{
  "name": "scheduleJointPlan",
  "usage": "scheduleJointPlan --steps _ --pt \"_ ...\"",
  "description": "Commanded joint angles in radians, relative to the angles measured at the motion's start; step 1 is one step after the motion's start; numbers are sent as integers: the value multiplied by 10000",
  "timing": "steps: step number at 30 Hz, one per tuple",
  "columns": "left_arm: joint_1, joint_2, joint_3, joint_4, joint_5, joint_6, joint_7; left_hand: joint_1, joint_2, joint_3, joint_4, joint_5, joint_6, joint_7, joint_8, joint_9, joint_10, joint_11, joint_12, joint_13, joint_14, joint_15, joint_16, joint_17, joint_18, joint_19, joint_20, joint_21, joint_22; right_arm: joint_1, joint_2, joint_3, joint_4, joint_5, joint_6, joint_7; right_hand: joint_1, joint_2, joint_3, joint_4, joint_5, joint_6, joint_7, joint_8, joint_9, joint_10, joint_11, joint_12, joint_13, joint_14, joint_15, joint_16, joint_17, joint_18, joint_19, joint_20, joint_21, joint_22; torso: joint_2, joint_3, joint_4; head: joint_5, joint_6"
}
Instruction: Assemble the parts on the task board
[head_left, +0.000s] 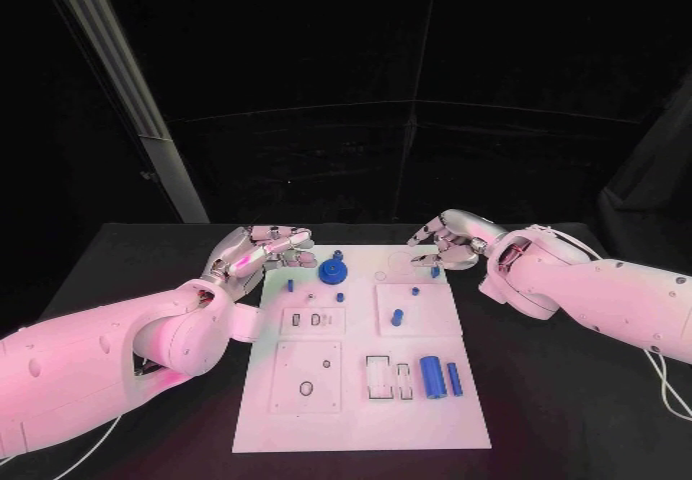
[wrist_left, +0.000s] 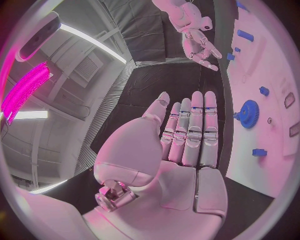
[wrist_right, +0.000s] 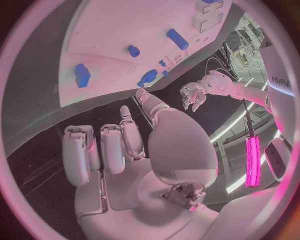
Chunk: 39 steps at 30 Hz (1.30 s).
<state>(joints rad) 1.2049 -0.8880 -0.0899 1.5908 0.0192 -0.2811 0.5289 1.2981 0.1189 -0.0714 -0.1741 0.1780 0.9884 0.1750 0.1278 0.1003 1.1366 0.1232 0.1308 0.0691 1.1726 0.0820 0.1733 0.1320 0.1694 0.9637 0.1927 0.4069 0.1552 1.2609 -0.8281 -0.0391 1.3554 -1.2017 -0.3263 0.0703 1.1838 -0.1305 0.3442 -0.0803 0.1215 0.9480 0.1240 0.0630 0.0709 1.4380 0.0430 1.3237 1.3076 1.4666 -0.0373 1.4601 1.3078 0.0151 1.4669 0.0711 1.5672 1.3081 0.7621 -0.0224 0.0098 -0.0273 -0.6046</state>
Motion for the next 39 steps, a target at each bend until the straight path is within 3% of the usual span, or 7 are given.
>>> scheduleJointPlan --steps 1,6,12,19,21,32,39 --pt "10 31 7 -23 -3 233 6 -4 100 -4 -54 8 85 -18 -32 -5 54 -4 -63 9 74 10 -54 13 142 77 -14 43 -13 16 -137 0 -191 915 448 775 110 -51 -14 -101 -58 34 0 26 -19 -39 -50 -36 215 577 1 -9 539 -109 934 43 -40 2447 17 12 0 -87 28" --pt "5 74 6 -74 -3 225 5 -20 91 -23 -83 4 90 -22 -48 -9 59 0 -89 1 54 18 -85 10 133 67 -15 37 -21 6 -252 -3 -559 938 559 821 132 -116 -75 -175 -92 -131 25 -24 -51 -56 -29 -66 192 575 12 -20 532 -104 921 47 -49 2426 34 22 10 -159 21" --pt "-6 111 4 -129 -3 219 4 -43 100 -46 -131 3 99 -19 -77 -17 49 11 -143 -13 8 38 -145 2 121 30 -9 15 -41 -39 -253 -5 -896 829 675 810 138 -140 -120 -203 -111 -237 41 -30 -61 -60 -15 -74 187 576 22 -19 541 -103 919 55 -51 2421 27 -21 32 -198 -6" --pt "-21 154 2 -179 -3 221 -2 -52 104 -54 -147 2 101 -16 -87 -20 47 15 -160 -16 -4 44 -163 1 118 18 -6 7 -47 -191 -158 -5 -1258 675 909 737 160 -173 -174 -238 -129 -355 59 -31 -67 -71 1 -89 176 583 34 -5 575 -102 917 65 -53 2419 35 -17 54 -216 -72" --pt "-25 160 1 -187 -3 221 -4 -52 104 -54 -147 2 101 -16 -87 -20 47 15 -160 -16 -4 44 -163 1 118 18 -6 7 -47 -251 -144 -5 -1300 624 974 718 161 -178 -185 -240 -132 -372 62 -31 -68 -72 4 -91 176 586 37 1 586 -102 917 67 -53 2419 29 -35 57 -207 -95" --pt "-38 172 -4 -219 -3 219 -11 -59 108 -61 -164 0 102 -13 -98 -23 43 20 -178 -19 -15 49 -180 0 116 7 -3 0 -54 -471 -56 -4 -1455 478 1094 642 158 -187 -211 -243 -139 -408 68 -28 -67 -64 10 -74 193 598 42 30 642 -107 928 71 -45 2438 20 -39 51 -207 -163" --pt "-42 180 -6 -223 -3 230 -11 -59 108 -61 -164 0 102 -13 -98 -23 43 20 -178 -19 -15 49 -180 0 116 7 -3 0 -54 -512 53 -4 -1623 379 1068 550 158 31 -182 -229 -91 -270 48 49 -25 -6 -3 22 282 618 43 74 728 -122 967 80 -17 2504 20 -39 61 -224 -169"
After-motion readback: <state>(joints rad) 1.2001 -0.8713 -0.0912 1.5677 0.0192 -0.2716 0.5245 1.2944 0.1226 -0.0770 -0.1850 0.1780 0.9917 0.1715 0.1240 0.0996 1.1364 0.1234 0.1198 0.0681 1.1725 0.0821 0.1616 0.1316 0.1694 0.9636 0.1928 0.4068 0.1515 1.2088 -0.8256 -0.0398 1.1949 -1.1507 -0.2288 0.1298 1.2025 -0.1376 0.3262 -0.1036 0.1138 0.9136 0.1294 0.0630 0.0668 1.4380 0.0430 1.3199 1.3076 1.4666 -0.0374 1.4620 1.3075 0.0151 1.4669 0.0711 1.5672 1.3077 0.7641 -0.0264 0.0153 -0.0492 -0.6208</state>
